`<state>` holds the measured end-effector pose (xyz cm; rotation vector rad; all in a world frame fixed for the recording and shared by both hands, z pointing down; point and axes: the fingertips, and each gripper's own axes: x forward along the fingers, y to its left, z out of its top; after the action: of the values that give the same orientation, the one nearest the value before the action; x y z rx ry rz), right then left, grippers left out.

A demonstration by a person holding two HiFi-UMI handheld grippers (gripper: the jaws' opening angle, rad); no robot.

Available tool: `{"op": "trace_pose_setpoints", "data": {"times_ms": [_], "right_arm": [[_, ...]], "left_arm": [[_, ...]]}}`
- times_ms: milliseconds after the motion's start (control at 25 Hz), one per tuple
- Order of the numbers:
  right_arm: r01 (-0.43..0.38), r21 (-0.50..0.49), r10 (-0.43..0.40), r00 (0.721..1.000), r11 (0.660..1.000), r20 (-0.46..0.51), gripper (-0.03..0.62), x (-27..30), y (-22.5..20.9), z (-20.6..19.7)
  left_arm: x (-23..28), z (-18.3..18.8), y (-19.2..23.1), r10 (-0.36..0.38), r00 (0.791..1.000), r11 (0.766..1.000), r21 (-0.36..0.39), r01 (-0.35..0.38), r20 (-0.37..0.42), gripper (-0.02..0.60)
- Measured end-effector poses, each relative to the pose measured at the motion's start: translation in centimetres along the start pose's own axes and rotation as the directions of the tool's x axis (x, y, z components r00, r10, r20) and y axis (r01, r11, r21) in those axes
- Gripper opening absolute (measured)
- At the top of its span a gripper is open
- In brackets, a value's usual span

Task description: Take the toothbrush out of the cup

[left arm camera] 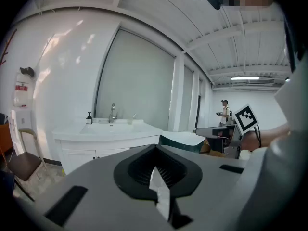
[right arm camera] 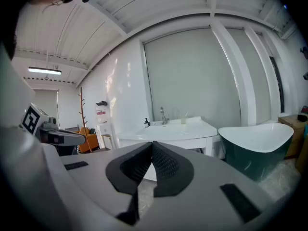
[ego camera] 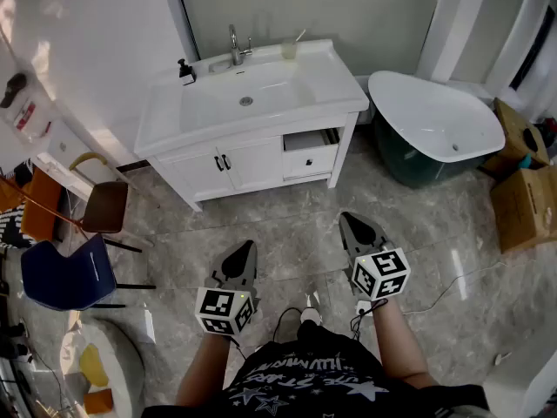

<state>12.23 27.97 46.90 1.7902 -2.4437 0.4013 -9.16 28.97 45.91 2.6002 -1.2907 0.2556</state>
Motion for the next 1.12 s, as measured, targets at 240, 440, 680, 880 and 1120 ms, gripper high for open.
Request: {"op": "trace_pose_setpoints", "data": {"times_ms": [240, 440, 680, 880, 1120], "right_arm": [[-0.030, -0.029, 0.030, 1.000, 0.999, -0.010, 0.012, 0.2, 0.0, 0.1], [-0.047, -0.032, 0.047, 0.999, 0.998, -0.002, 0.012, -0.1, -1.0, 0.3], [-0.090, -0.012, 0.090, 0.996, 0.996, 0.019, 0.014, -0.3, -1.7, 0.3], [-0.077, 0.009, 0.076, 0.996, 0.997, 0.038, 0.018, 0.3, -2.5, 0.7], [-0.070, 0.018, 0.069, 0.997, 0.997, 0.033, 0.209, 1.8, -2.5, 0.6]], "left_arm": [[0.1, -0.1, -0.2, 0.016, 1.000, 1.000, 0.004, -0.016, -0.005, 0.012], [0.4, -0.1, -1.2, 0.038, 0.999, 0.999, 0.008, -0.038, 0.004, 0.012], [0.3, -0.2, -2.1, 0.088, 0.996, 0.996, 0.004, -0.088, 0.015, 0.012], [-0.3, 0.4, -2.5, 0.112, 0.993, 0.994, 0.002, -0.112, 0.035, 0.012], [-1.0, -0.4, -0.8, 0.162, 0.986, 0.987, -0.019, -0.161, 0.029, 0.012]]}}
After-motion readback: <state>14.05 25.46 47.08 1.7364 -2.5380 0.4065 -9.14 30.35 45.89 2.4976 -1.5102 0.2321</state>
